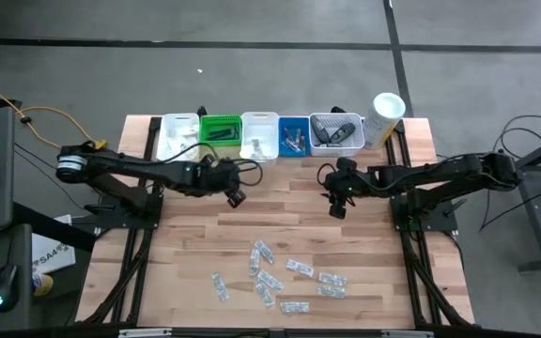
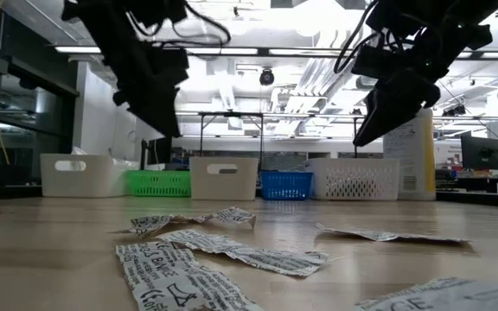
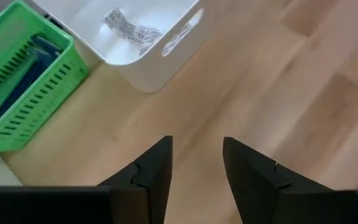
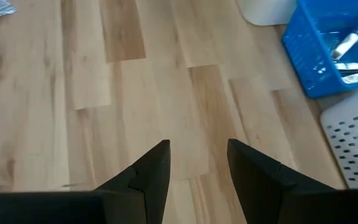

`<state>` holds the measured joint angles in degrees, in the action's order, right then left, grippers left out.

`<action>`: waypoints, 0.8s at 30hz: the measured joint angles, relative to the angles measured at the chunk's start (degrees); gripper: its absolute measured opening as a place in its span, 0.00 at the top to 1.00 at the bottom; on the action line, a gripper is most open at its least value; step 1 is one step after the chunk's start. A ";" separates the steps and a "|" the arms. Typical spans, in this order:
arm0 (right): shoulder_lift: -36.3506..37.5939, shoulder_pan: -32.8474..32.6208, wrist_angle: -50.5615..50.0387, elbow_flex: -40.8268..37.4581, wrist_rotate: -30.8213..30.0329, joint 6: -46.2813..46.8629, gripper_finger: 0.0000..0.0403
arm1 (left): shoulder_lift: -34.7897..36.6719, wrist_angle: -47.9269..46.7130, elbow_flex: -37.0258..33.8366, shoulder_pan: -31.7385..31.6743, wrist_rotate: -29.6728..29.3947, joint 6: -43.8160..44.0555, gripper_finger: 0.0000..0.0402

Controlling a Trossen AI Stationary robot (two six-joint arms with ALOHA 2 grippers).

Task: Pick & Place Travel size toiletries
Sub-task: Put the white bandage into the middle white bin

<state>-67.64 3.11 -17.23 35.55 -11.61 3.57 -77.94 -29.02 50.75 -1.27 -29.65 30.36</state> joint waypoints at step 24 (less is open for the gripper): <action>0.02 -0.13 -3.15 0.02 8.71 -0.65 0.62 | 4.73 -5.16 -4.12 12.99 7.99 12.03 0.64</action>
<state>-67.61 2.98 -20.39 35.57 -2.90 2.93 -73.21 -34.18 46.63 11.71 -21.65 42.40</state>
